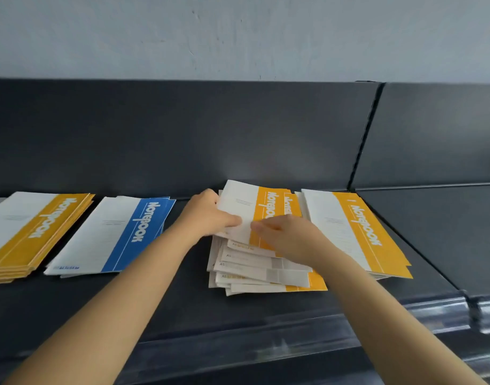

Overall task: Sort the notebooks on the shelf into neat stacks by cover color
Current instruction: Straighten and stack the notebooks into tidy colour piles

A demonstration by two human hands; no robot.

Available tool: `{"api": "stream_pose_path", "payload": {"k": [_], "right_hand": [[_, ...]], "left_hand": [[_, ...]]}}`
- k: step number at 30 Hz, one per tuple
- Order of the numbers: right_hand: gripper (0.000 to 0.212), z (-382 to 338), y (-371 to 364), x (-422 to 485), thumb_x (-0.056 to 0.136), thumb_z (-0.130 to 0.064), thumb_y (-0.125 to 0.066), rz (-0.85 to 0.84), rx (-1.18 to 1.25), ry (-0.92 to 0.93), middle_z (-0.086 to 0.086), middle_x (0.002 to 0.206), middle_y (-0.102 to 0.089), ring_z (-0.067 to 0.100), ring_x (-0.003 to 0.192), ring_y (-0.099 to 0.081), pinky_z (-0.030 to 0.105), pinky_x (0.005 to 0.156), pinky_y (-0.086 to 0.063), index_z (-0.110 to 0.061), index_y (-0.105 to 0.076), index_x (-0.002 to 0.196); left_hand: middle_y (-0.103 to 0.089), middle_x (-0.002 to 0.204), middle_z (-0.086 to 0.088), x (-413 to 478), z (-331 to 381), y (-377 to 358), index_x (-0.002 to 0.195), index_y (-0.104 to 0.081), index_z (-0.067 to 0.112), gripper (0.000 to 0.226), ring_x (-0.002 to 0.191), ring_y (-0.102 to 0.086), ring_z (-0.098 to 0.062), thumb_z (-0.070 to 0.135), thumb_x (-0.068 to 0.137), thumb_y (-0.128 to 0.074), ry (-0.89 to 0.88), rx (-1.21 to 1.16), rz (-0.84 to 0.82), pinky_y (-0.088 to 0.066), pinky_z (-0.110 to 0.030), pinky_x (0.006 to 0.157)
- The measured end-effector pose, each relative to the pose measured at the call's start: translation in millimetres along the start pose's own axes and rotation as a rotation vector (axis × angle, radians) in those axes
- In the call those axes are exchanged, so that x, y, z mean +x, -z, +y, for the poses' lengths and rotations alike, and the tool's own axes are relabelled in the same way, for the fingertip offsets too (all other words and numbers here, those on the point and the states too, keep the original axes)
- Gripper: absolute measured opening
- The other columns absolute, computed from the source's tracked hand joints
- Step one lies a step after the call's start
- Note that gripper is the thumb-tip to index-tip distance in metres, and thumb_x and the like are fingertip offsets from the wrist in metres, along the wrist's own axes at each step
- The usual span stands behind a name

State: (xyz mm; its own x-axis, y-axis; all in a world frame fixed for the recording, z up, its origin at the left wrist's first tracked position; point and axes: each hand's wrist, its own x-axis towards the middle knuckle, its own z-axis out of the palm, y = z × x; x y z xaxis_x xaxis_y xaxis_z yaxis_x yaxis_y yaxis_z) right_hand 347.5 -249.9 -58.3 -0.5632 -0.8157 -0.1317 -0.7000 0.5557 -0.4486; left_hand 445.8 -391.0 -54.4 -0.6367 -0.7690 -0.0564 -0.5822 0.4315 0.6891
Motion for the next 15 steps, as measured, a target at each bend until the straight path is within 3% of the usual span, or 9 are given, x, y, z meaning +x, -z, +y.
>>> {"api": "stream_pose_path", "payload": {"k": [2, 4, 7, 9, 12, 15], "right_hand": [[0.045, 5.0, 6.5, -0.1, 0.097, -0.053, -0.038, 0.019, 0.183, -0.011, -0.003, 0.131, -0.057, 0.013, 0.096, -0.05, 0.025, 0.08, -0.039, -0.028, -0.057, 0.129], [0.045, 12.2, 11.9, 0.6, 0.095, -0.051, -0.045, 0.104, 0.347, -0.057, -0.002, 0.138, -0.051, 0.016, 0.109, -0.05, 0.027, 0.084, -0.039, -0.027, -0.054, 0.132], [0.053, 15.7, 9.8, -0.3, 0.096, -0.05, -0.044, 0.146, 0.356, -0.113, 0.002, 0.145, -0.043, 0.025, 0.128, -0.044, 0.033, 0.092, -0.041, -0.024, -0.039, 0.142], [0.054, 15.0, 5.6, -0.6, 0.098, -0.051, -0.038, 0.15, 0.348, -0.121, 0.003, 0.147, -0.041, 0.027, 0.132, -0.041, 0.037, 0.1, -0.038, -0.024, -0.033, 0.145], [0.056, 12.6, 8.6, 0.7, 0.098, -0.054, -0.034, 0.223, 0.601, -0.179, 0.004, 0.142, -0.047, 0.025, 0.129, -0.042, 0.038, 0.099, -0.035, -0.02, -0.038, 0.142], [0.058, 7.6, 11.1, 2.7, 0.096, -0.058, -0.033, 0.227, 0.751, -0.19, 0.003, 0.143, -0.046, 0.024, 0.131, -0.04, 0.038, 0.099, -0.033, -0.024, -0.035, 0.143]], "left_hand": [[-0.061, 0.105, -0.001, 2.8, -4.0, 5.4, 0.108, -0.05, 0.013, 0.043, 0.093, -0.061, -0.017, 0.017, 0.077, -0.08, 0.082, -0.192, -0.07, -0.051, -0.03, 0.073], [-0.067, 0.103, -0.001, 6.8, -9.0, 7.0, 0.105, -0.058, 0.012, 0.034, 0.088, -0.064, -0.015, 0.013, 0.078, -0.08, 0.091, -0.278, -0.106, -0.051, -0.026, 0.068], [-0.069, 0.099, 0.0, 8.7, -13.7, 3.8, 0.098, -0.063, 0.018, 0.021, 0.086, -0.066, -0.014, 0.01, 0.082, -0.075, 0.078, -0.399, -0.122, -0.055, -0.028, 0.069], [-0.071, 0.096, 0.0, 7.9, -14.7, 0.2, 0.099, -0.066, 0.018, 0.02, 0.086, -0.068, -0.015, 0.015, 0.082, -0.076, 0.061, -0.369, -0.148, -0.056, -0.029, 0.073], [-0.071, 0.09, 0.003, 7.8, -14.4, -0.3, 0.095, -0.066, 0.017, 0.016, 0.08, -0.068, -0.011, 0.018, 0.082, -0.076, 0.024, -0.313, -0.162, -0.051, -0.024, 0.062], [-0.071, 0.092, 0.001, 9.8, -17.7, 2.9, 0.097, -0.066, 0.015, 0.016, 0.082, -0.067, -0.013, 0.021, 0.084, -0.074, 0.036, -0.333, -0.171, -0.052, -0.026, 0.066]]}}
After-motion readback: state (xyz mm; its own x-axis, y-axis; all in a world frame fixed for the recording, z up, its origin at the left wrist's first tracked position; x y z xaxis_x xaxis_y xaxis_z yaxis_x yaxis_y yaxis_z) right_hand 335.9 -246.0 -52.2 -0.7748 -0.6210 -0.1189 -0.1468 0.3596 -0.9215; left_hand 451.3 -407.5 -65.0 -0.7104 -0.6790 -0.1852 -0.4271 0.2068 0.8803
